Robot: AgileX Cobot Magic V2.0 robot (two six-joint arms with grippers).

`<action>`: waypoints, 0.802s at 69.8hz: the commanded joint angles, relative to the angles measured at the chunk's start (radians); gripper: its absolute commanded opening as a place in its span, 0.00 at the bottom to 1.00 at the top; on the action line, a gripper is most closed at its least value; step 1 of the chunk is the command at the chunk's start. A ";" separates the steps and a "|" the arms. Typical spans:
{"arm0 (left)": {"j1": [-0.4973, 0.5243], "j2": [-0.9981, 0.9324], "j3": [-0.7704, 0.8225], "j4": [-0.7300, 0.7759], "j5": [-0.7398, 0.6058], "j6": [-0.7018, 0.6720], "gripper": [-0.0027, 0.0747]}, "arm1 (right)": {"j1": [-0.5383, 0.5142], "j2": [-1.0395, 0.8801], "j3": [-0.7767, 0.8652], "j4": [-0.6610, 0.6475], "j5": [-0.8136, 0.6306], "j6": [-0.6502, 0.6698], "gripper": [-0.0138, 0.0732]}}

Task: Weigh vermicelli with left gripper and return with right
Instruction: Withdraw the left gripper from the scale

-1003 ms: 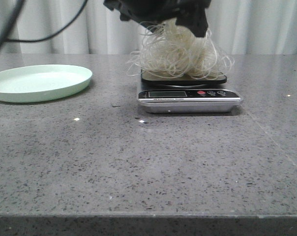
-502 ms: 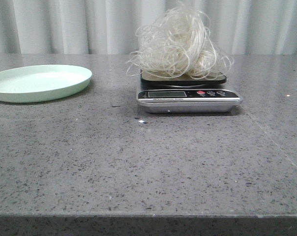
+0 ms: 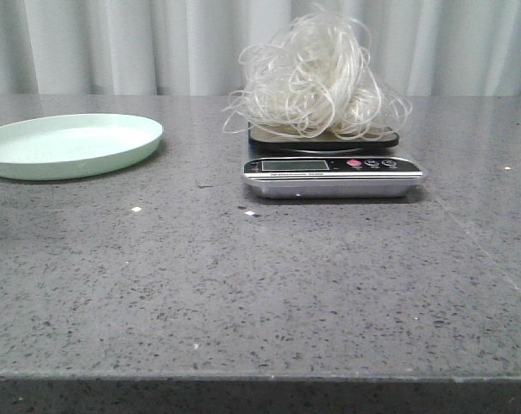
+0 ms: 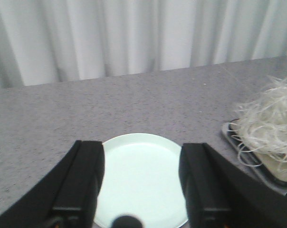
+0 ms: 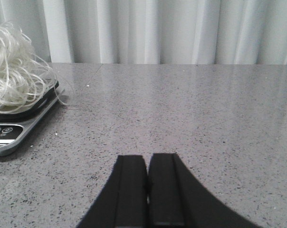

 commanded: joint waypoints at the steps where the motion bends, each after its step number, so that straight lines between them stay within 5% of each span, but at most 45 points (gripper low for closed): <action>1: 0.047 -0.093 0.044 0.032 -0.052 0.001 0.46 | -0.003 -0.016 -0.008 0.000 -0.072 -0.006 0.33; 19: 0.112 -0.315 0.243 0.049 -0.051 0.001 0.20 | -0.003 -0.016 -0.008 0.000 -0.078 -0.006 0.33; 38: 0.120 -0.423 0.339 0.049 -0.055 0.001 0.21 | -0.003 -0.016 -0.037 0.020 -0.142 -0.006 0.33; 56: 0.120 -0.423 0.339 0.049 -0.063 0.001 0.21 | -0.003 0.059 -0.246 0.021 -0.116 -0.006 0.33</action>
